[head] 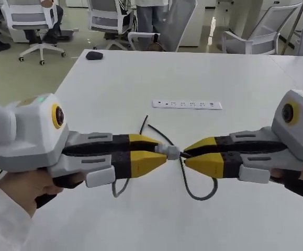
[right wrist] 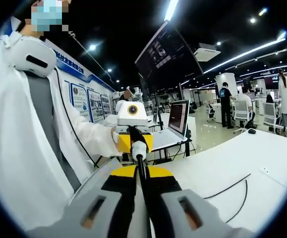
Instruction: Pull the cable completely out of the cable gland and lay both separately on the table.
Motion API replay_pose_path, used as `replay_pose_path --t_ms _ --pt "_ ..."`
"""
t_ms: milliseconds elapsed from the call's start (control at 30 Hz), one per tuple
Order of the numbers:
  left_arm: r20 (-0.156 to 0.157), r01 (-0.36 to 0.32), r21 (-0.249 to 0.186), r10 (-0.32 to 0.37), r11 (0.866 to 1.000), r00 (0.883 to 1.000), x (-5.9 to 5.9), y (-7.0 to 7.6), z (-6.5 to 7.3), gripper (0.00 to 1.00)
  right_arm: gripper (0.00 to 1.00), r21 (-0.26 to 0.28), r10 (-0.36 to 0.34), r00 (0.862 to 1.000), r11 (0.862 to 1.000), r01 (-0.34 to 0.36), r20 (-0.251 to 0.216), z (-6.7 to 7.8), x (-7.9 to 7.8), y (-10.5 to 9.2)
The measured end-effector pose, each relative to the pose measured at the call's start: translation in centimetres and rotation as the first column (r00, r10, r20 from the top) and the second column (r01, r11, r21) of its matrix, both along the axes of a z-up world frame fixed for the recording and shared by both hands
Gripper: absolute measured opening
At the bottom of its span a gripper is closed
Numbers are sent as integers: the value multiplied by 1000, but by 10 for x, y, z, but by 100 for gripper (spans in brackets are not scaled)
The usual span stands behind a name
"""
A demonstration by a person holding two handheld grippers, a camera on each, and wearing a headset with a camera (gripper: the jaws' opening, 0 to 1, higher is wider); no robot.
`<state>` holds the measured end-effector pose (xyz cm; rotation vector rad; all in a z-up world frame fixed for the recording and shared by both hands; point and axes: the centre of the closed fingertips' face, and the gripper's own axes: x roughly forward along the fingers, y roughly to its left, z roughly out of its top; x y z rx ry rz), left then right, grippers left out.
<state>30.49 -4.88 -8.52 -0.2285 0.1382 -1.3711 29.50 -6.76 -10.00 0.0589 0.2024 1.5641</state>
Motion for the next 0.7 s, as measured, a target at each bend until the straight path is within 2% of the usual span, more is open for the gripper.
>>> replay_pose_path --t_ms 200,367,433,500,533,633,700 --pt "1 -8 12 8 1000 1000 3 -1 -3 16 3 -8 10 999 1000 -10 32 -1 -2 0" --pt "22 -10 40 9 999 1000 4 -5 -6 17 2 12 16 999 1000 -17 44 3 -3 -3" --pt "33 -9 45 8 999 999 4 -7 -7 24 2 34 17 999 999 -19 43 7 -4 -5" --pt "33 5 32 -6 999 999 2 -12 -6 31 2 45 12 999 999 -14 41 10 -3 -6" --pt "34 12 26 -13 1000 999 1 -14 -5 32 2 46 12 999 999 -14 42 10 -3 -6" --pt "34 17 -9 -17 1000 999 1 -19 -1 28 2 45 14 999 999 -16 42 10 -4 -7" --pt "16 21 -33 -21 999 1000 2 -20 2 25 2 44 13 999 999 -15 42 10 -5 -8"
